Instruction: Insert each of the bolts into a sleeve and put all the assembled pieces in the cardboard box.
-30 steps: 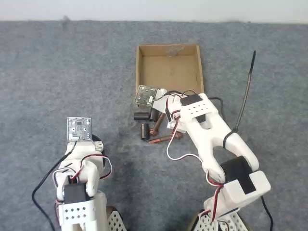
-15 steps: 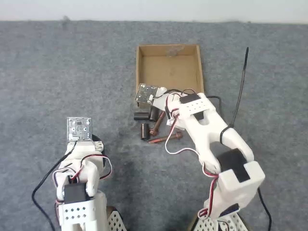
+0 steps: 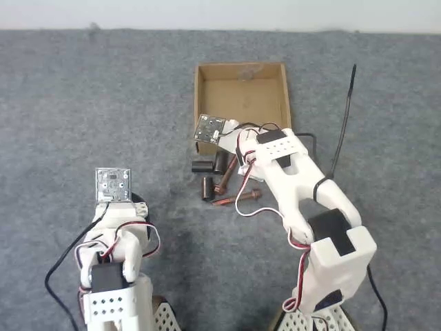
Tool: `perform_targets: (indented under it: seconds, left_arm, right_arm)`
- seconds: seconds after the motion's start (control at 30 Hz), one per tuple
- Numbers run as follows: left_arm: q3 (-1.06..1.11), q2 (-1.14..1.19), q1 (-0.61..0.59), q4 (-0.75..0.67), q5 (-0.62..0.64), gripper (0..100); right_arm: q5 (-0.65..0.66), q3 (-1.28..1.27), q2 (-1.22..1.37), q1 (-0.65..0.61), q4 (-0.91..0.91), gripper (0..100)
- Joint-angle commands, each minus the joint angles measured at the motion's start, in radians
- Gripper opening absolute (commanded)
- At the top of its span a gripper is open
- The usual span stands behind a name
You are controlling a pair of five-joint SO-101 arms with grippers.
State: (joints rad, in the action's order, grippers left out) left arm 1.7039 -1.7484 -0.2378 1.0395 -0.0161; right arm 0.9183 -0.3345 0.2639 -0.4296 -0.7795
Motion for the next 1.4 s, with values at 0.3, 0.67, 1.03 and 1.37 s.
perform_targets:
  seconds: [0.3,0.67,1.03,1.37]
  left_arm:
    - [-0.015,-0.015,0.0,-0.025,-0.006,1]
    - [-0.015,-0.015,0.0,-0.025,-0.006,1]
    - [-0.015,-0.015,0.0,-0.025,-0.006,1]
    - [-0.015,-0.015,0.0,-0.025,-0.006,1]
  right_arm:
    - [-0.218,0.0,-0.306,0.031,-0.237,2.0]
    - [-0.557,0.0,-0.371,0.259,-0.4,2.0]
    - [-0.856,0.0,-0.371,0.527,-0.53,2.0]
    - [-0.878,-0.153,-0.371,0.588,-0.426,2.0]
